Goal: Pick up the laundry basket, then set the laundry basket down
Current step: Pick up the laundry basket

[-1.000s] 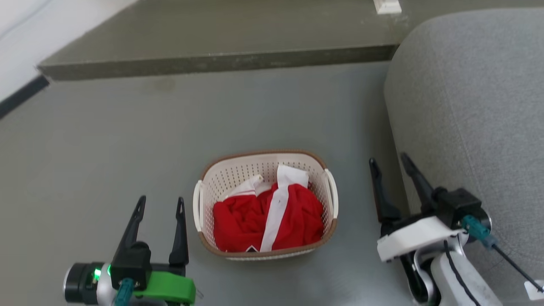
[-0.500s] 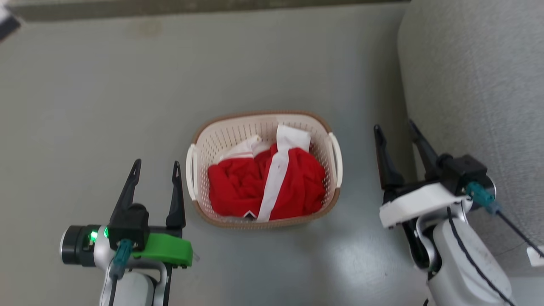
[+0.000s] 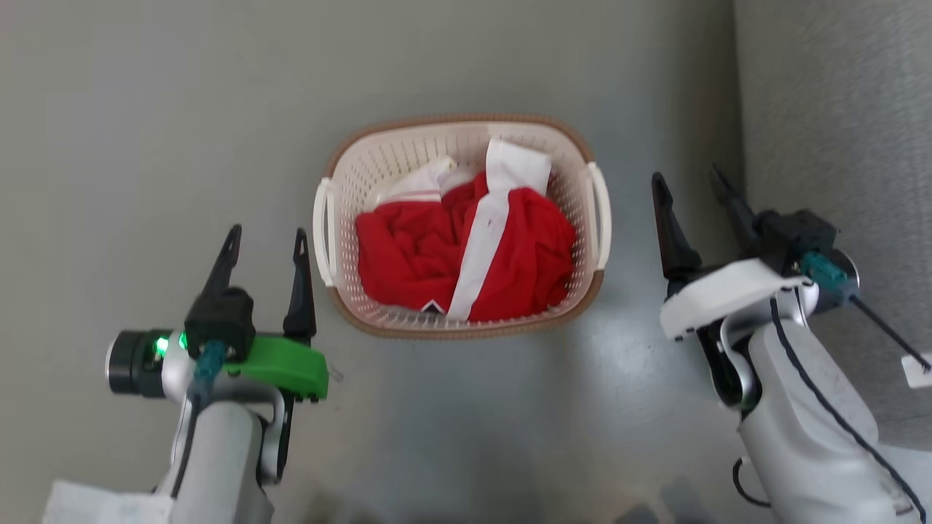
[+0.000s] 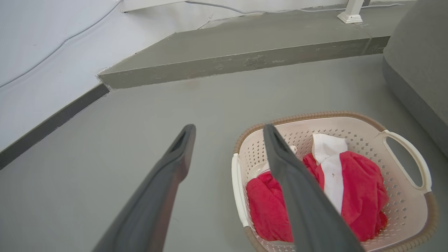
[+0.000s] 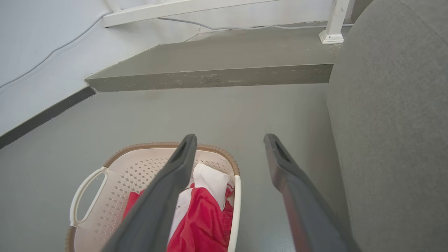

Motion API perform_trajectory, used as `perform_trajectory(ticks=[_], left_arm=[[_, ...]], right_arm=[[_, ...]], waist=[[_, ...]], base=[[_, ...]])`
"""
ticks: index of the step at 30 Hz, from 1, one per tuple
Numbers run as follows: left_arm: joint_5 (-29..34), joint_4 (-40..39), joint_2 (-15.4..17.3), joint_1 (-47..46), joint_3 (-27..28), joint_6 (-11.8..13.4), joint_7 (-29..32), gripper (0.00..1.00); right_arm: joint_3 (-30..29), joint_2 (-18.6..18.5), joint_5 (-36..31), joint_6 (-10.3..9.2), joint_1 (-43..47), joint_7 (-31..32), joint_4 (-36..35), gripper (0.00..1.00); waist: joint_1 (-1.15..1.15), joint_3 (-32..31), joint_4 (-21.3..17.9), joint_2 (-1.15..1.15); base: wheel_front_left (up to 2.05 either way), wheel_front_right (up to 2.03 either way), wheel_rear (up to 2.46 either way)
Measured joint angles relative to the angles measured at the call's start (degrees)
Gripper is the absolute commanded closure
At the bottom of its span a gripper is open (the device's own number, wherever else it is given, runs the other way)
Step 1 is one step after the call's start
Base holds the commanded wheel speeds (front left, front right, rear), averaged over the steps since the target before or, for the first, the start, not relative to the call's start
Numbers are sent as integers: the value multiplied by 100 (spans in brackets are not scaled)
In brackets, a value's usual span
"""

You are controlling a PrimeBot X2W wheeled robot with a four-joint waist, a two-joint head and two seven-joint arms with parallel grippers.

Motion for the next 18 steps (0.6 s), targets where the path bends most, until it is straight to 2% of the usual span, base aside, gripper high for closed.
perform_trajectory(ticks=[18], left_arm=[[-247, 1194, -55, -1129, -268, -196, 0, 0]], right_arm=[[-174, -3, 65, 2, -1023, 8, 985, 0]], waist=[[0, 1125, 128, 0]], base=[[0, 0, 0]])
